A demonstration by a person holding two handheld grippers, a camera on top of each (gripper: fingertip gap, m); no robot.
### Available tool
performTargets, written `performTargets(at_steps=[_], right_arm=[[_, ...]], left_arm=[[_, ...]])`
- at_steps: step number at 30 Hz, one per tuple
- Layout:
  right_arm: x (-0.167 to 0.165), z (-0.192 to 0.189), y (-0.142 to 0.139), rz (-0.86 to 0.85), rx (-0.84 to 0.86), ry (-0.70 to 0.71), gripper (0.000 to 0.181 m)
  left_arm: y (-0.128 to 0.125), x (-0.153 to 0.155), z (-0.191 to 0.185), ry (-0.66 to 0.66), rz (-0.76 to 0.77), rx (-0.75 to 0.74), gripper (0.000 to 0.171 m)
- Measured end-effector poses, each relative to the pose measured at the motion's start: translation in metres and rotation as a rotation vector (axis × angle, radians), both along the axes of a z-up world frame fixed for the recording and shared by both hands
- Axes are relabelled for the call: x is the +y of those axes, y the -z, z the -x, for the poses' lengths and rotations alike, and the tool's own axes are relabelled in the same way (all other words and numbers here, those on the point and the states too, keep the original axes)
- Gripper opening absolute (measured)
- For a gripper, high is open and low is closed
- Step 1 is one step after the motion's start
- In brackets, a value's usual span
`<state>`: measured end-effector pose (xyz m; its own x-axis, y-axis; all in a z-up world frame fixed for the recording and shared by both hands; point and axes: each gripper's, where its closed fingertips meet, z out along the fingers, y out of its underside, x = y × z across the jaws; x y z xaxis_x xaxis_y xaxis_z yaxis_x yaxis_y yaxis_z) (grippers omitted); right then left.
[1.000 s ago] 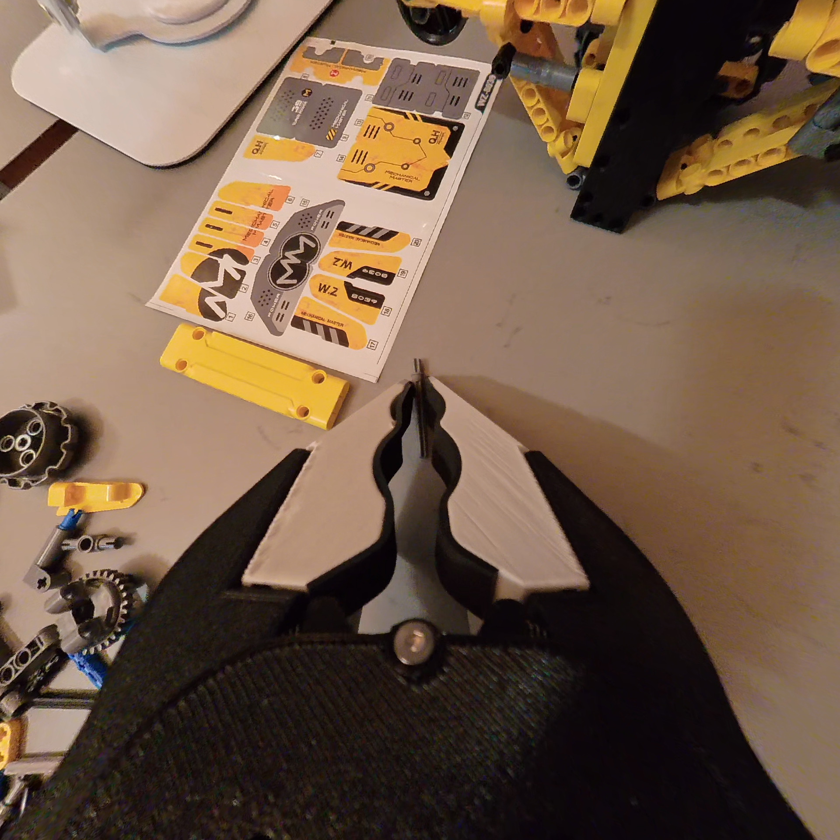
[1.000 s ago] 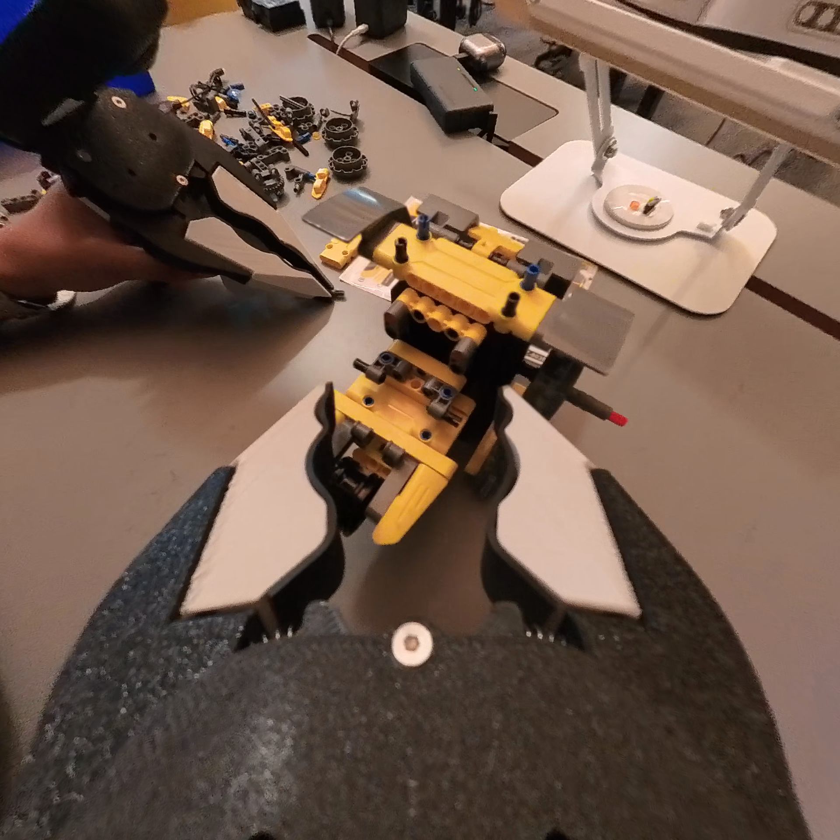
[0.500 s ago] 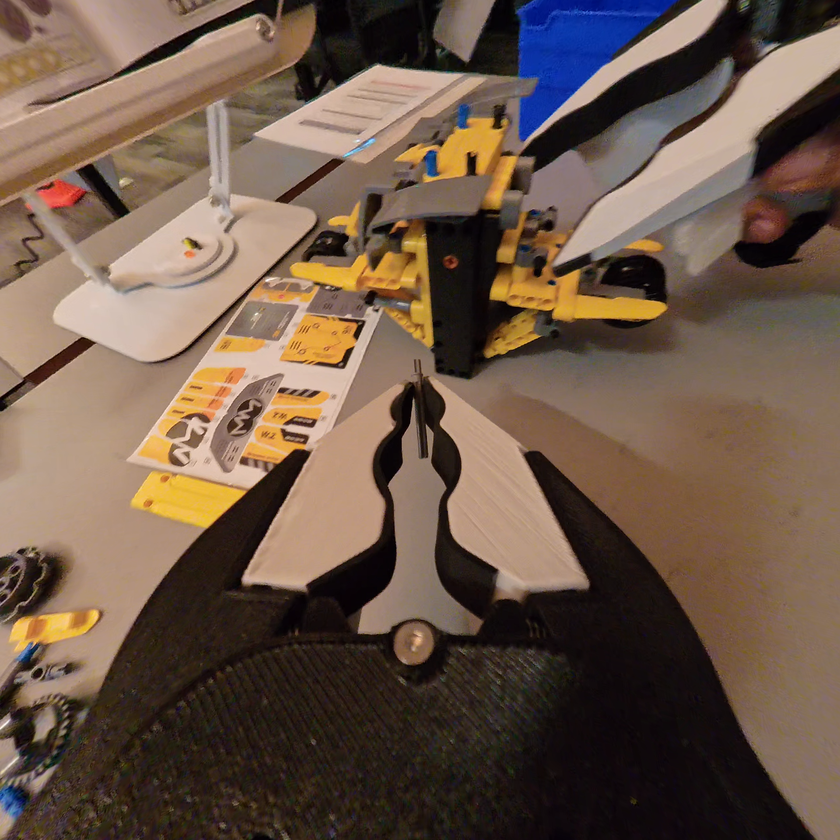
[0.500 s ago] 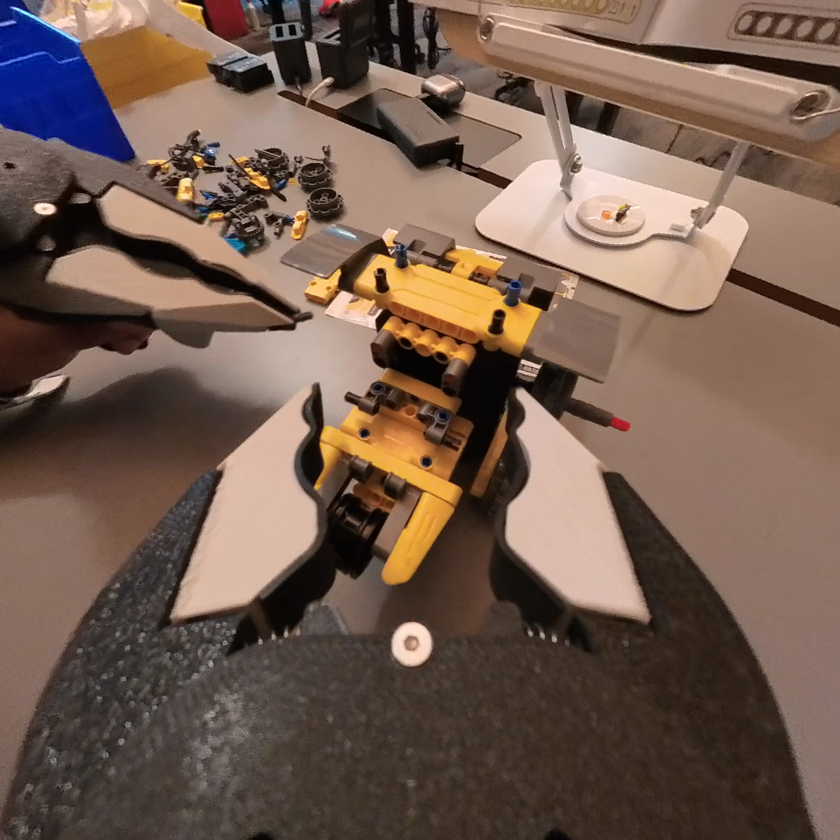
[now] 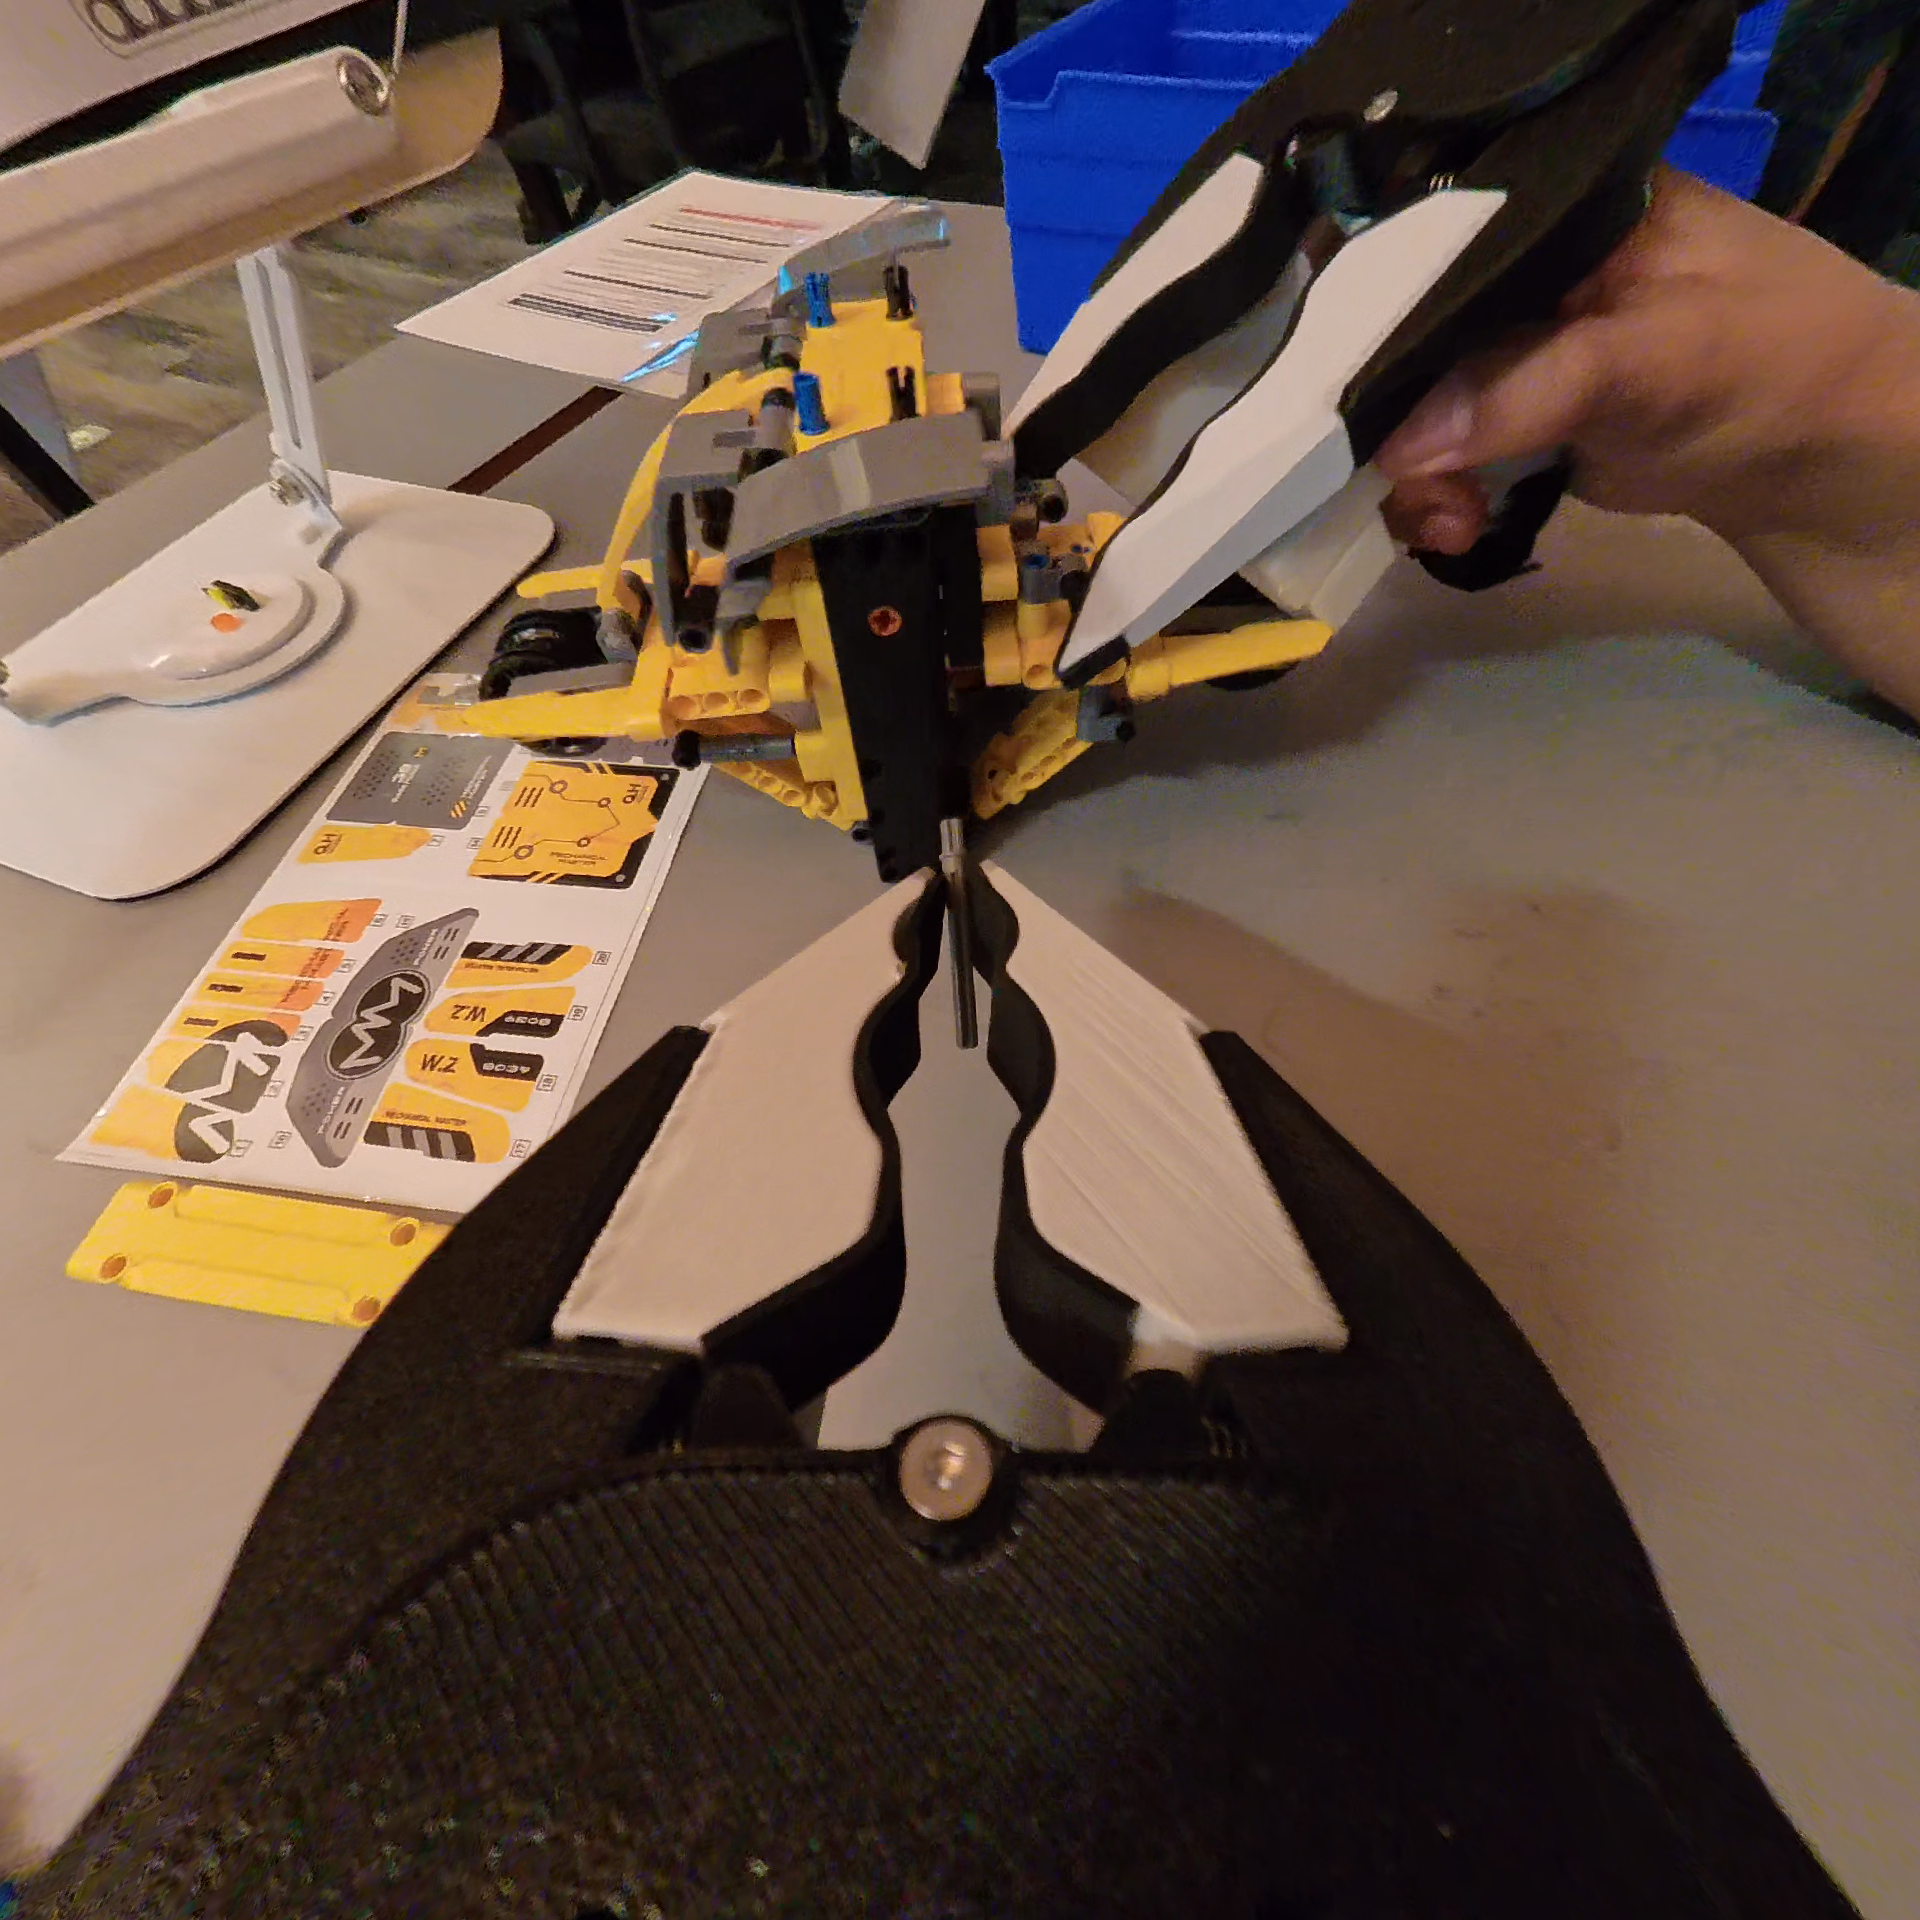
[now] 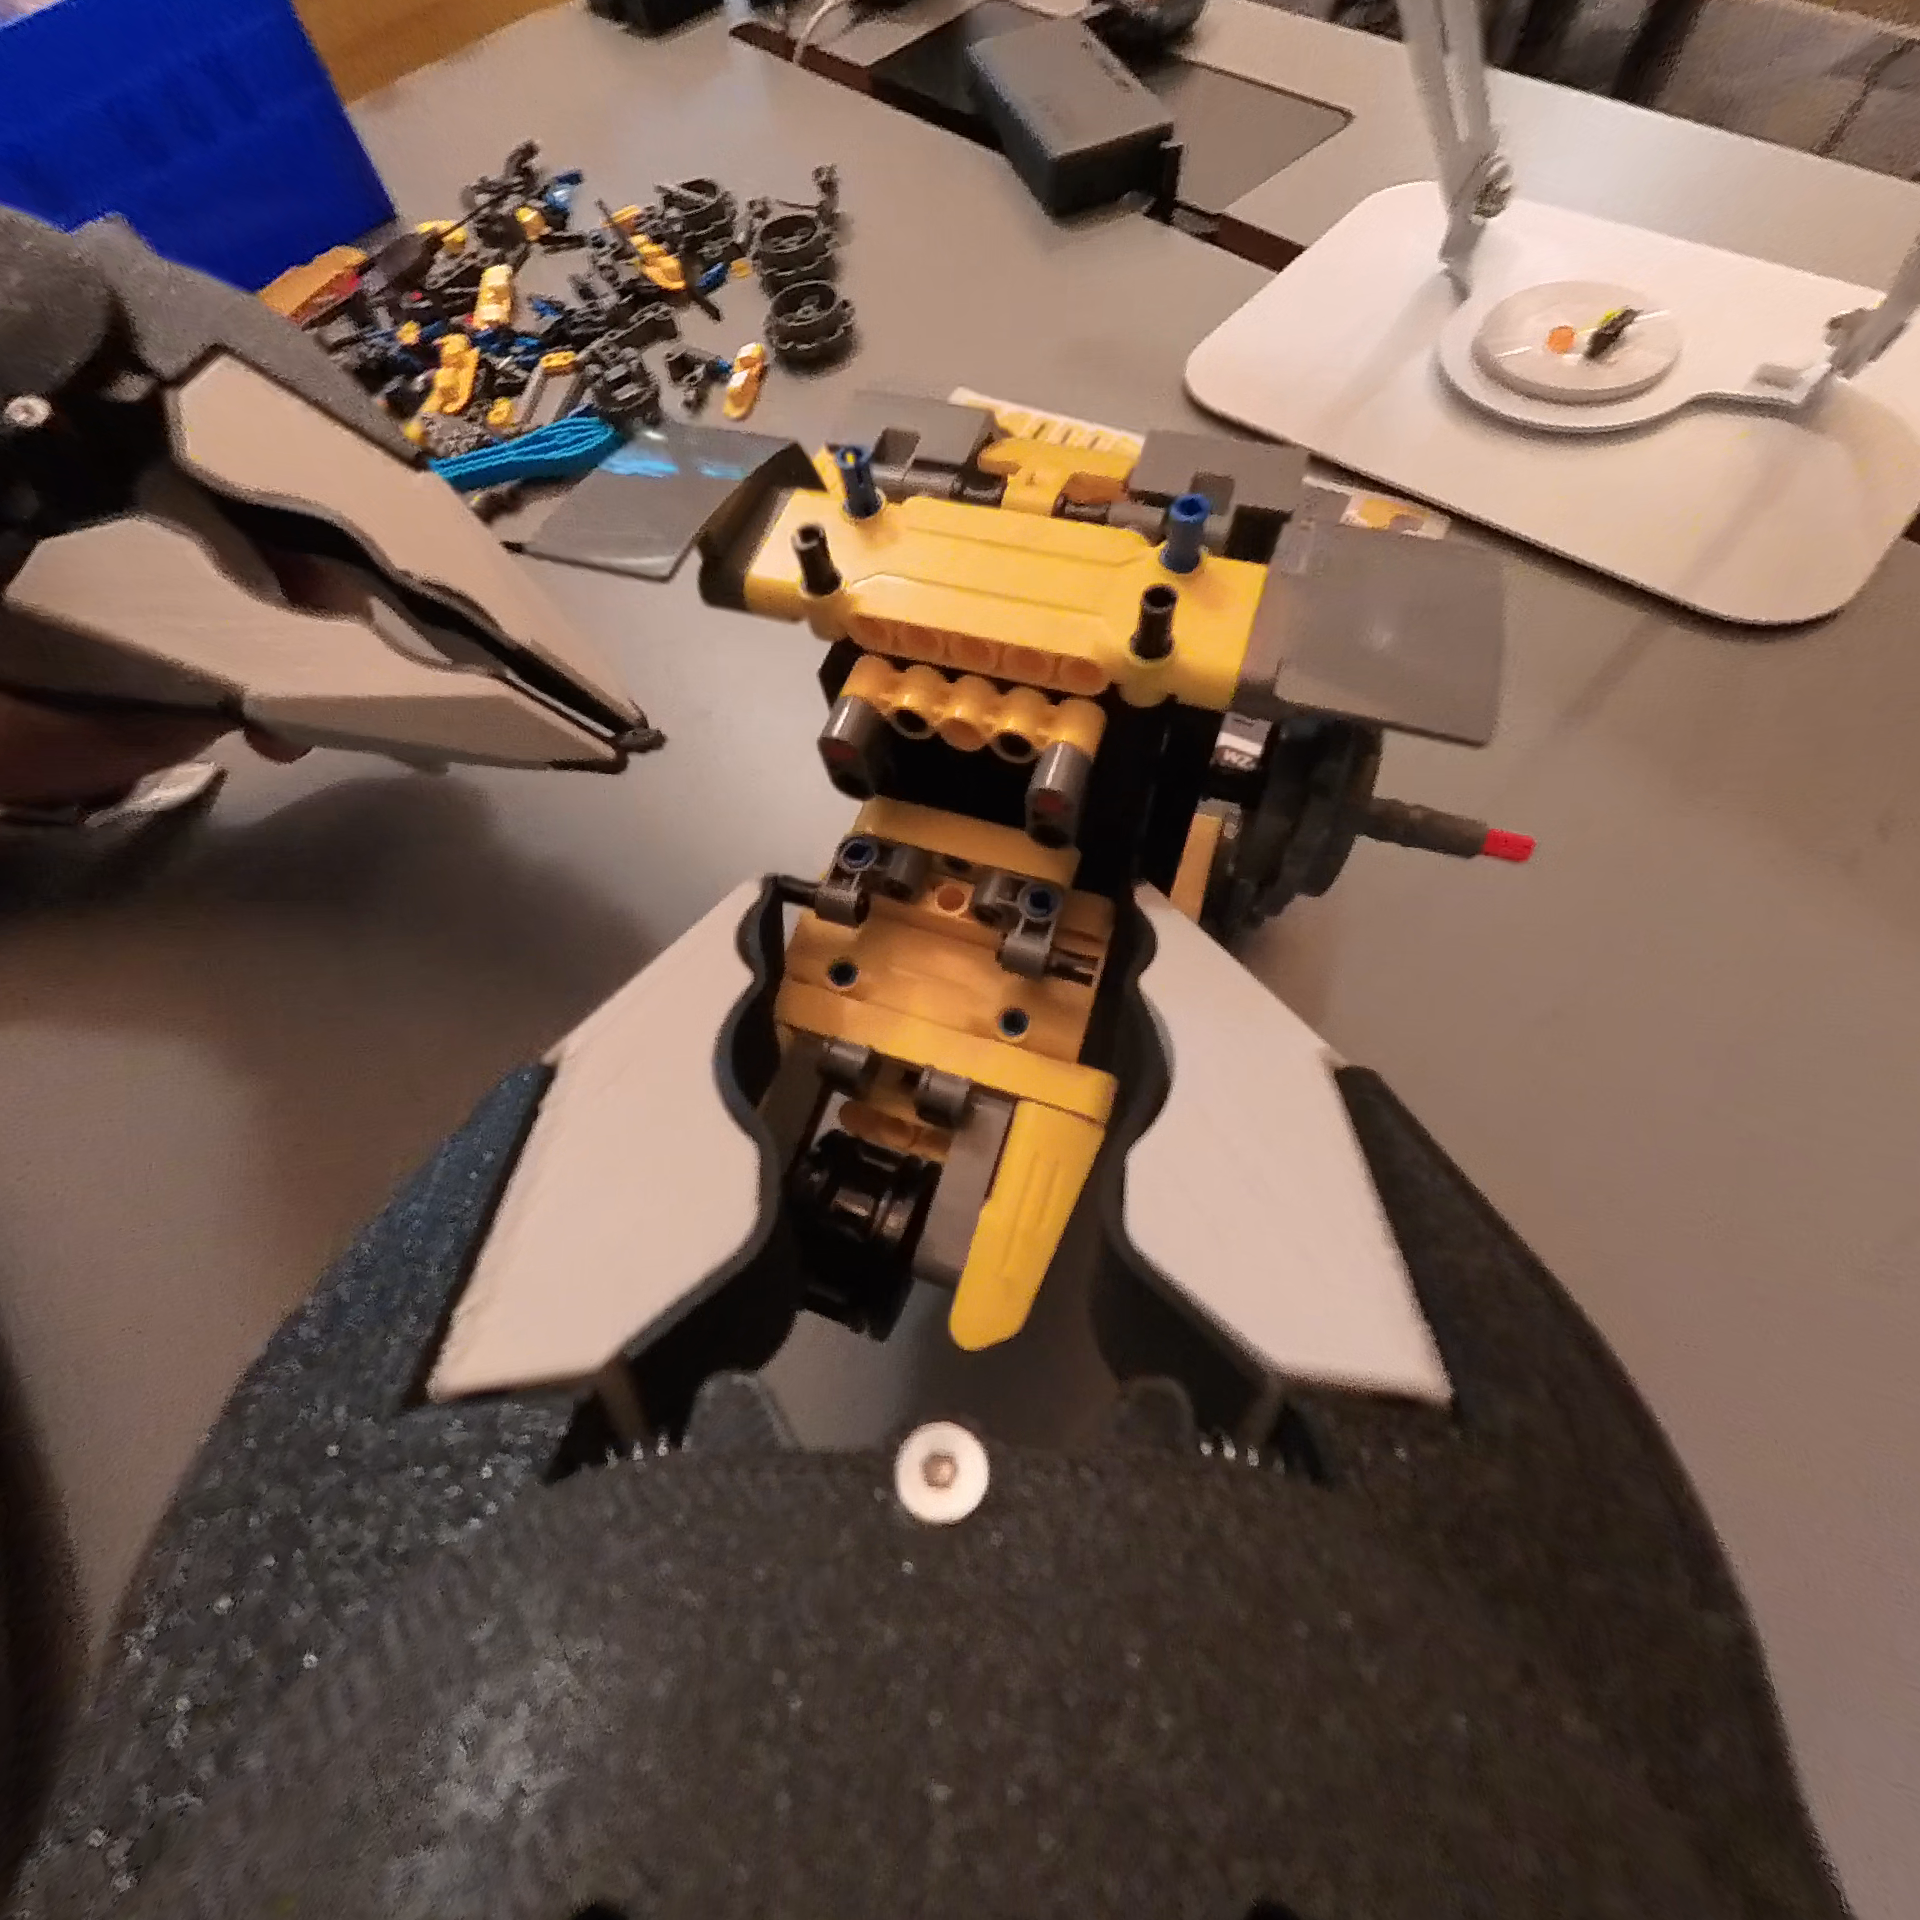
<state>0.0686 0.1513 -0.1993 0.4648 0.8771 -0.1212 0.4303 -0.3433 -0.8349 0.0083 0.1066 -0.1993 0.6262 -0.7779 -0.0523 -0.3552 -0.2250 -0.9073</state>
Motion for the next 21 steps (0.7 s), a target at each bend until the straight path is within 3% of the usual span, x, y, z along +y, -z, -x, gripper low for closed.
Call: performTargets(at_steps=[7,10,14,21], right_arm=[[0.007,-0.016,-0.005,0.112,-0.035,-0.149,0.063],[0.006,-0.017,-0.005,0.081,-0.054,-0.259,0.063],[-0.009,-0.019,0.0,0.058,-0.071,-0.413,0.064],[-0.027,-0.026,-0.001,0.061,-0.031,-0.531,0.064]], left_arm=[[-0.003,0.001,0.001,0.002,-0.034,0.005,0.003],[-0.01,0.004,0.009,-0.025,-0.078,0.01,0.003],[-0.018,0.006,0.015,-0.041,-0.103,-0.032,0.003],[-0.017,0.006,0.014,-0.038,-0.111,-0.038,0.003]])
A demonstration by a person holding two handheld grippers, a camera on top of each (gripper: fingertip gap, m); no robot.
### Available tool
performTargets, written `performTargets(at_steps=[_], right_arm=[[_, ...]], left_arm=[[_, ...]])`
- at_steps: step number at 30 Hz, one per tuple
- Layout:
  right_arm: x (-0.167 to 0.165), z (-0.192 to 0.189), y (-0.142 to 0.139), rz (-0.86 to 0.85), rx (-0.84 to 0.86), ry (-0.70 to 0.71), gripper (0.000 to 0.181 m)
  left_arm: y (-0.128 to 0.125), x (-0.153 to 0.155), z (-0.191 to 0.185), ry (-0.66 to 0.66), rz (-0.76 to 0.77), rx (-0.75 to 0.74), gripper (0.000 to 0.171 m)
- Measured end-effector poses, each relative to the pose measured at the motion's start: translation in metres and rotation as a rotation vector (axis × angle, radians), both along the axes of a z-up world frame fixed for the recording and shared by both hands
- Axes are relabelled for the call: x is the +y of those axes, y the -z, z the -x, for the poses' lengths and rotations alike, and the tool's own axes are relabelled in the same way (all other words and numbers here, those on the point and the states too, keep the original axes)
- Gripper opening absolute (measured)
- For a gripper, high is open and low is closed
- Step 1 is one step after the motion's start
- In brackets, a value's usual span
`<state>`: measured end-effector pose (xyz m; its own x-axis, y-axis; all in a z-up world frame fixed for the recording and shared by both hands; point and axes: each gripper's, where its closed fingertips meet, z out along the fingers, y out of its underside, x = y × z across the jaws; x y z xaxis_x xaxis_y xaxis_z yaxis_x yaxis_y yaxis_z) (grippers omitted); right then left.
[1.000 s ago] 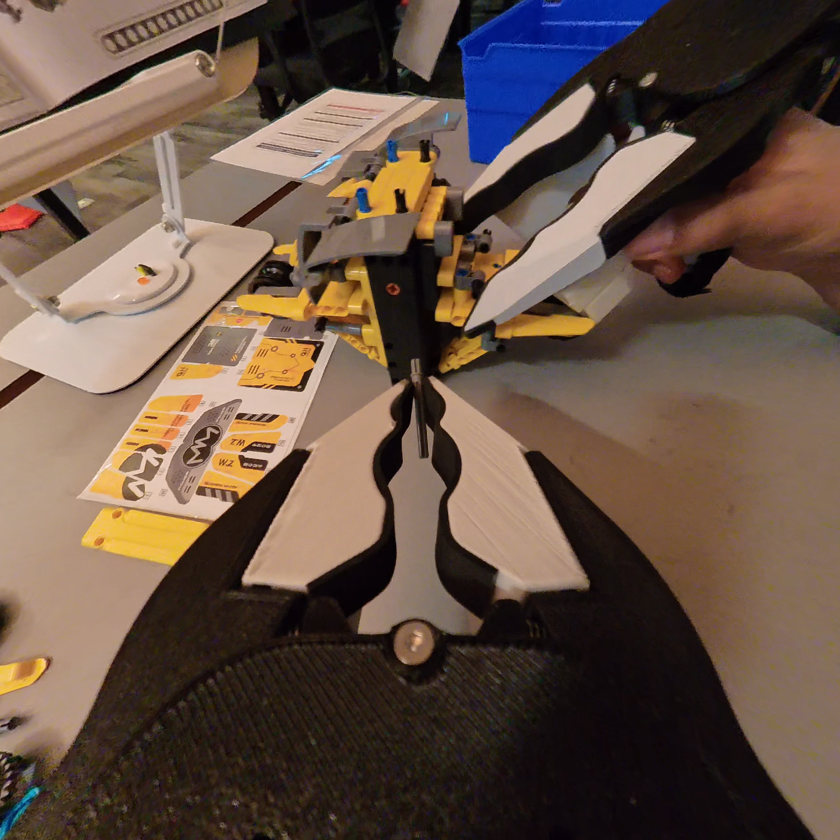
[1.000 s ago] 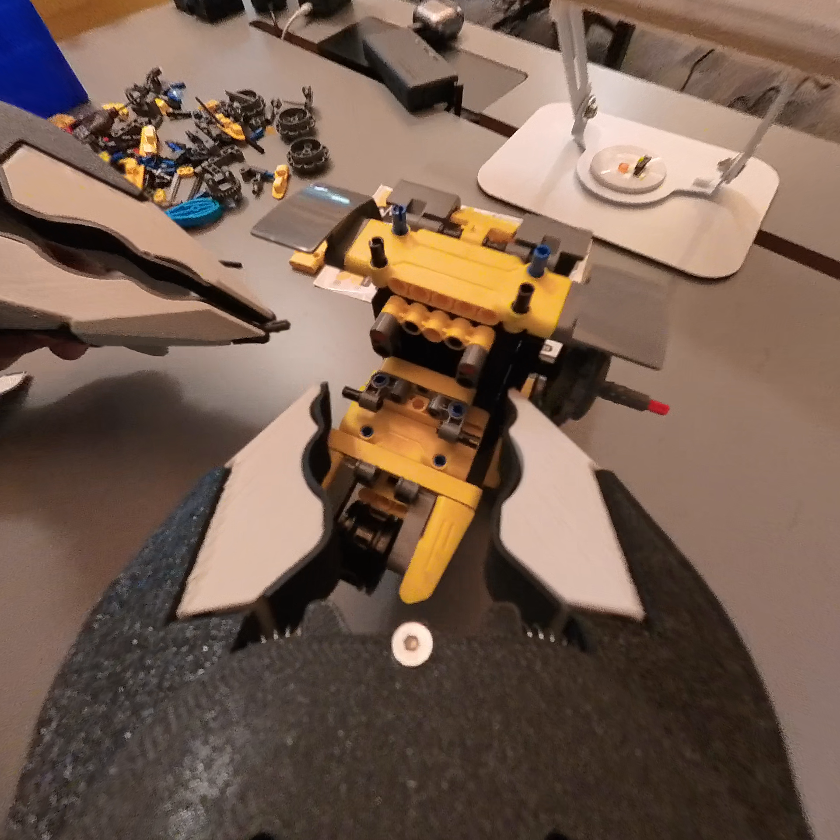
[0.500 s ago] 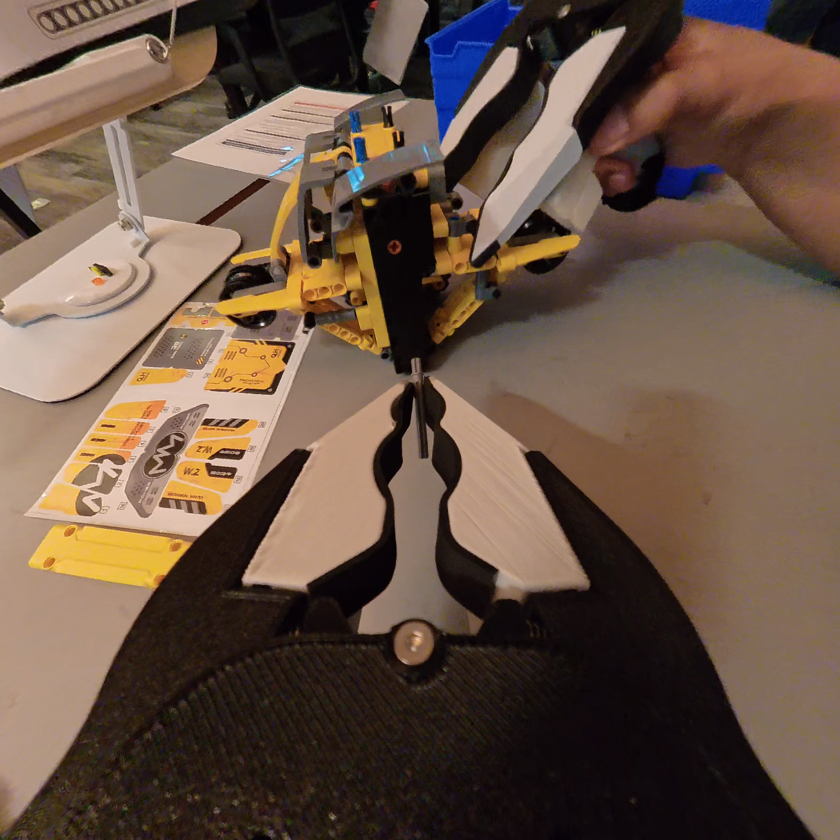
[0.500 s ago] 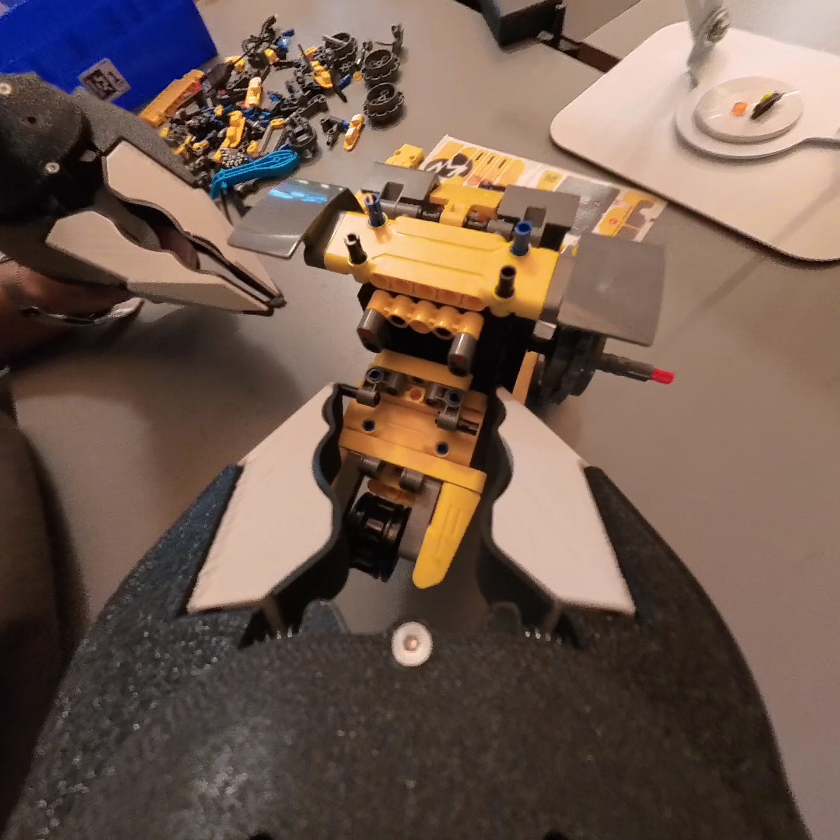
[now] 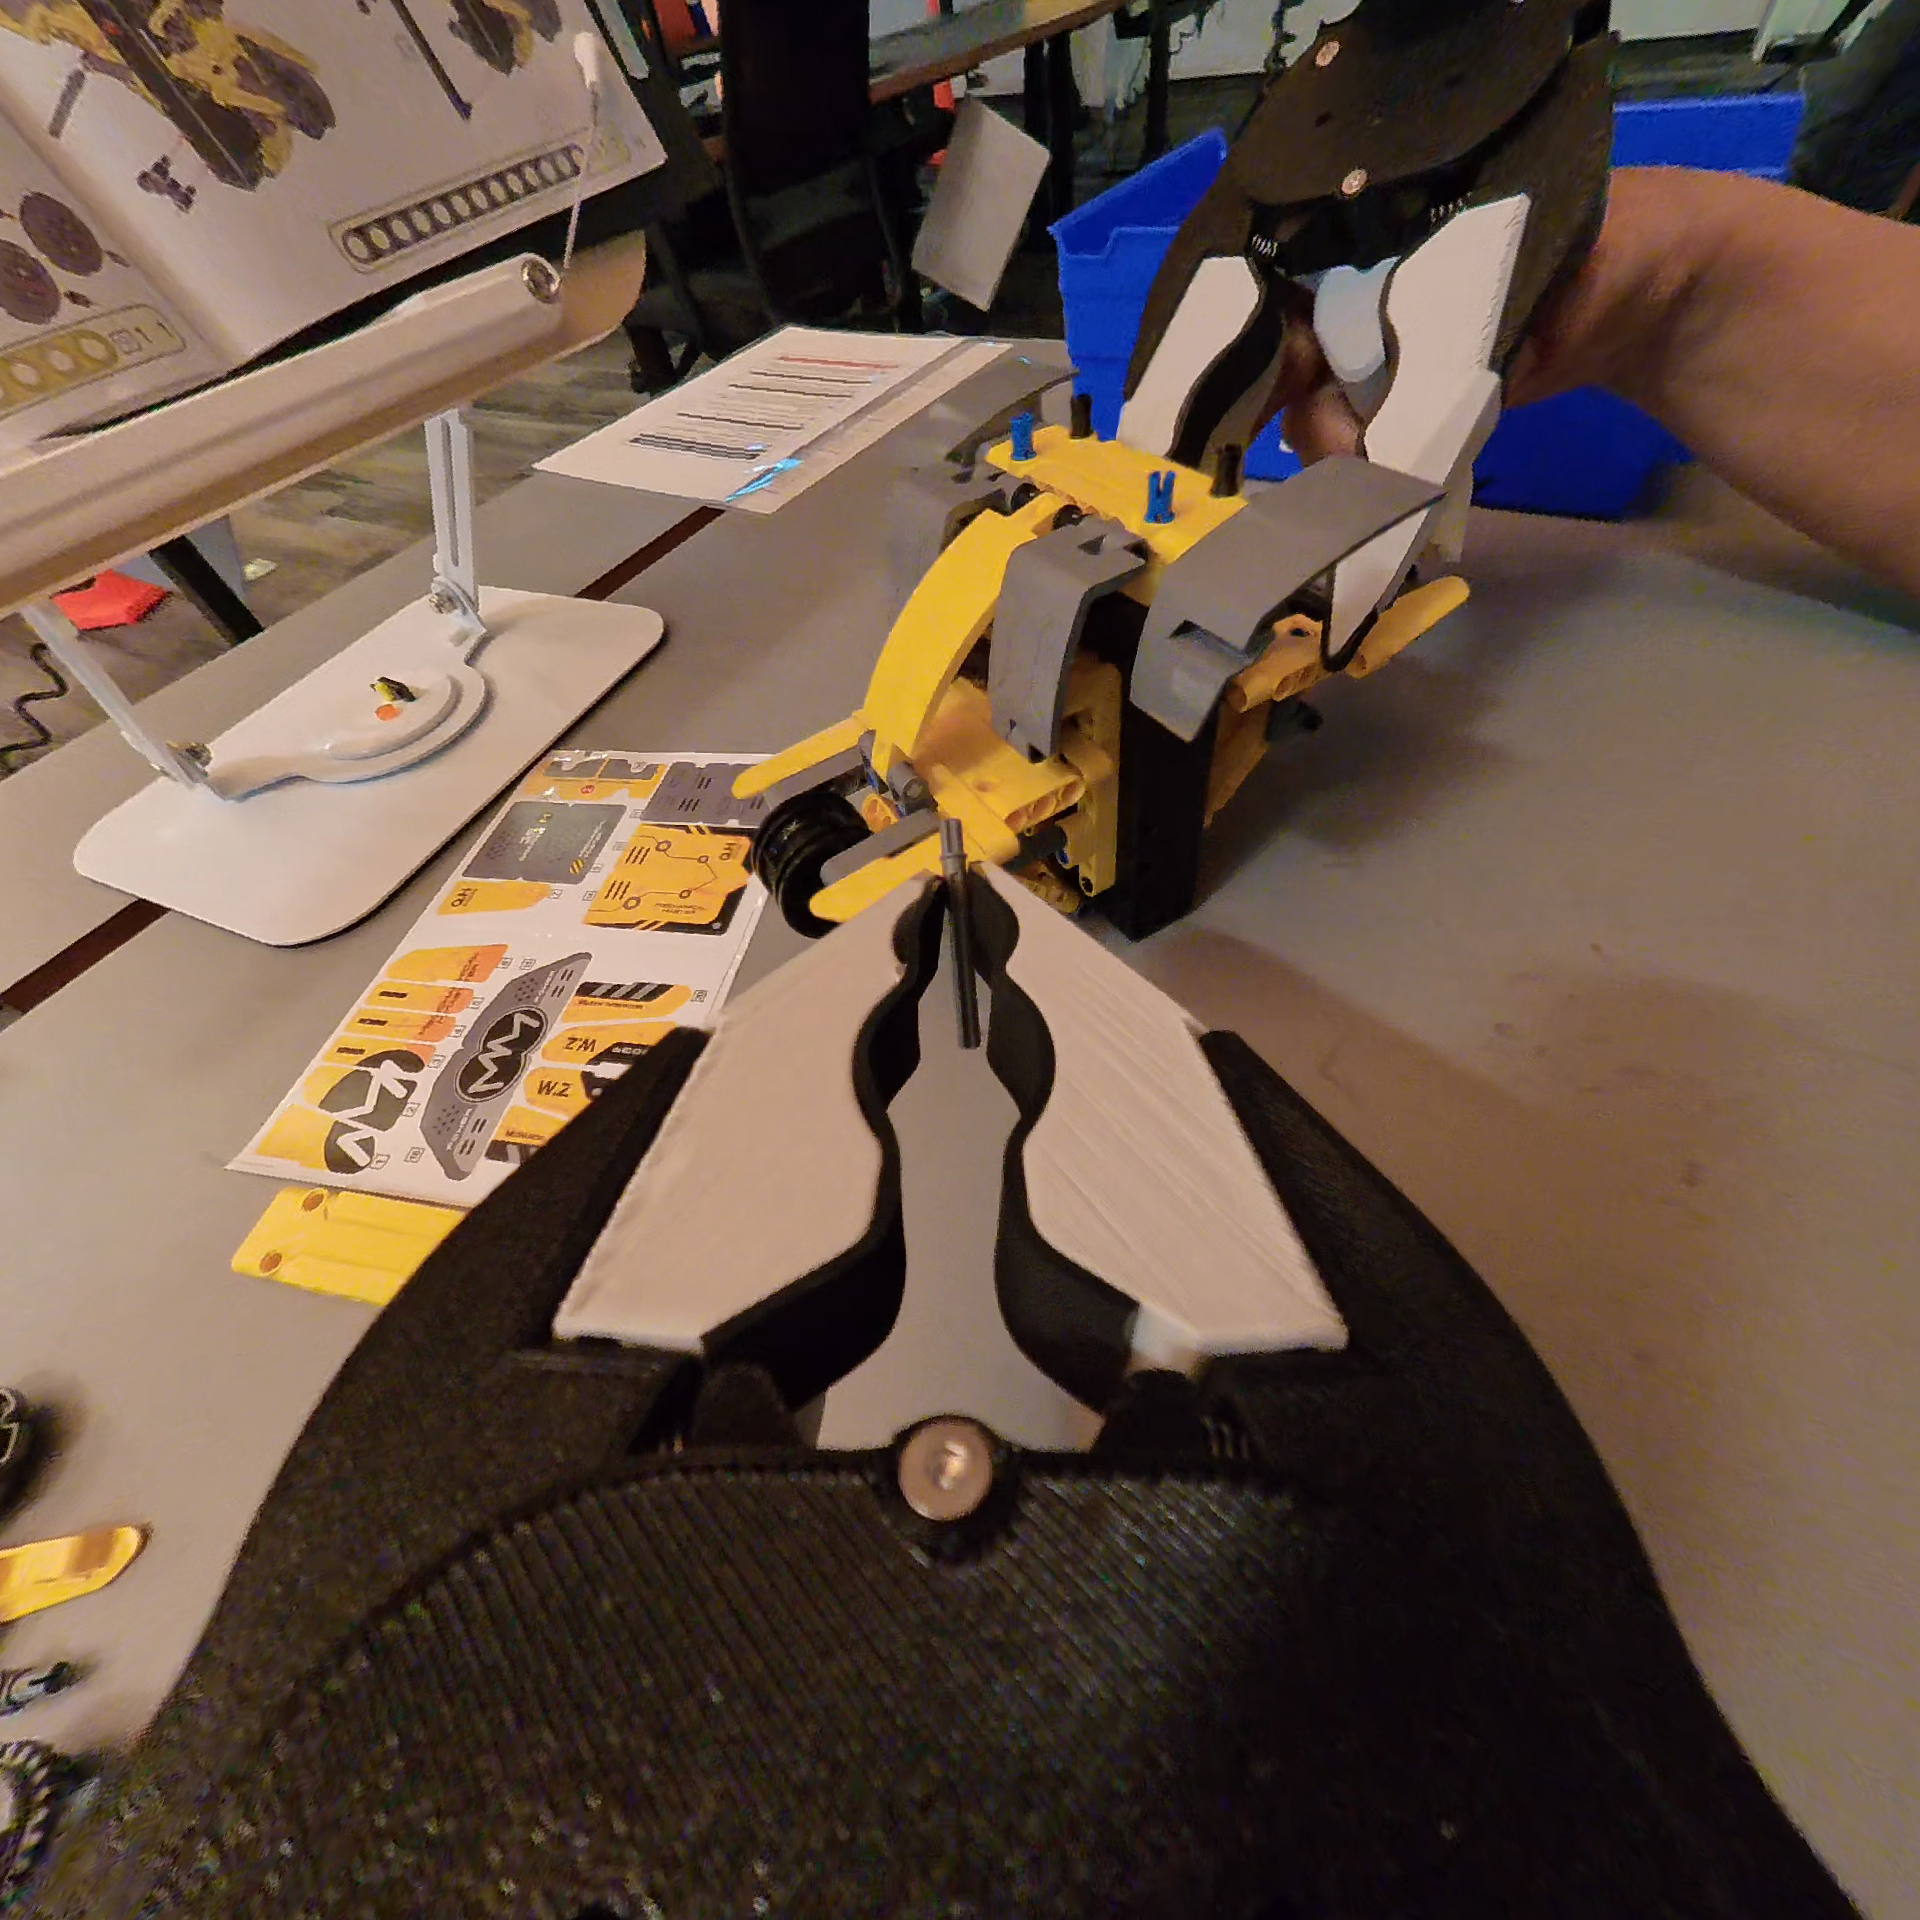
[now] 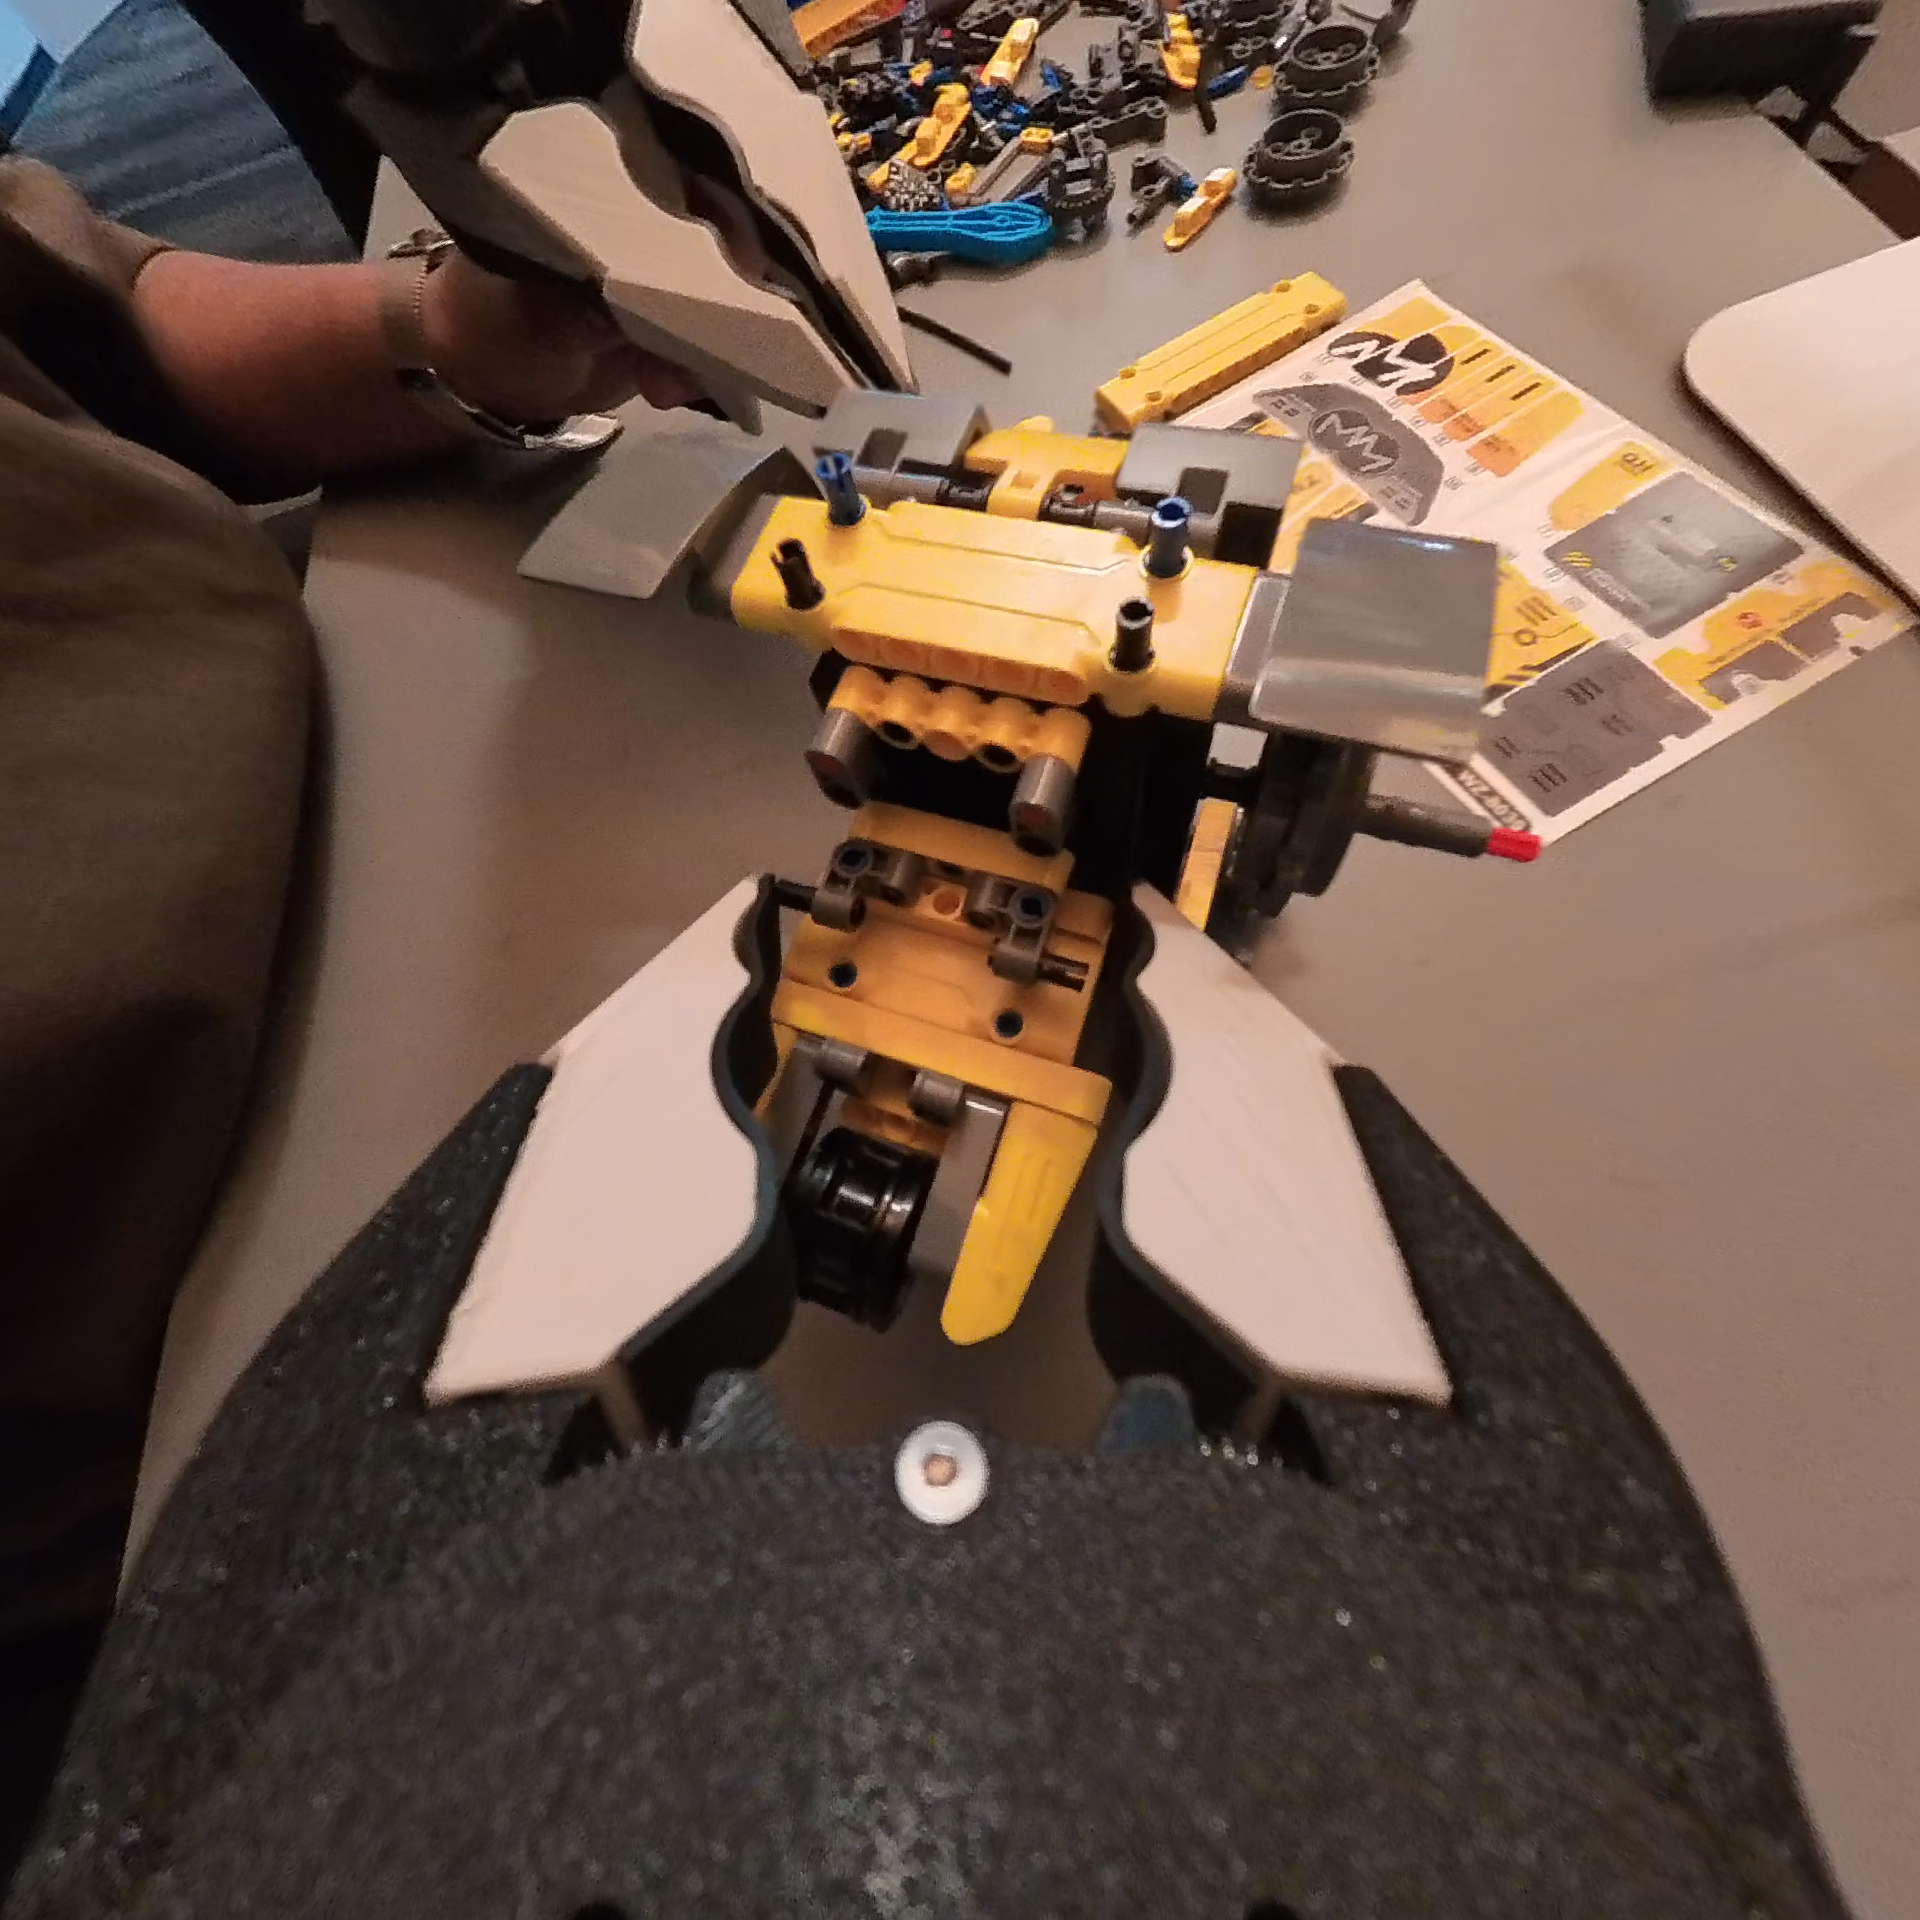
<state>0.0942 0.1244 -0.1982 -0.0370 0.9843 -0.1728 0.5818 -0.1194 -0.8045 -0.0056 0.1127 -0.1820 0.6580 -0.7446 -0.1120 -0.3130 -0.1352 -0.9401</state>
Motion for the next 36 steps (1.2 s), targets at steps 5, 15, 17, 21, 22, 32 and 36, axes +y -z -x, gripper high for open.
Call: performTargets(at_steps=[5,15,17,21,22,32,36], right_arm=[[0.001,-0.002,-0.008,0.011,0.048,0.042,0.07],[-0.016,-0.028,-0.074,-0.395,0.214,0.567,0.086],[-0.037,-0.018,-0.083,-0.493,0.266,0.61,0.085],[-0.069,0.019,-0.092,-0.725,0.277,0.588,0.075],[-0.074,0.028,-0.091,-0.782,0.254,0.587,0.073],[-0.099,0.075,-0.064,-1.353,-0.098,0.515,0.041],[-0.103,0.069,-0.065,-1.503,-0.163,0.544,0.024]], left_arm=[[0.0,-0.001,-0.005,0.006,0.017,-0.024,0.003],[-0.035,-0.02,-0.019,0.133,0.187,-0.46,0.002],[-0.045,-0.027,-0.02,0.207,0.294,-0.643,0.002],[-0.061,-0.042,-0.021,0.373,0.517,-0.92,0.002],[-0.066,-0.044,-0.02,0.402,0.544,-0.977,0.001],[-0.064,-0.066,-0.047,0.562,0.747,-1.076,0.001],[-0.063,-0.077,-0.059,0.583,0.71,-1.018,0.001]])
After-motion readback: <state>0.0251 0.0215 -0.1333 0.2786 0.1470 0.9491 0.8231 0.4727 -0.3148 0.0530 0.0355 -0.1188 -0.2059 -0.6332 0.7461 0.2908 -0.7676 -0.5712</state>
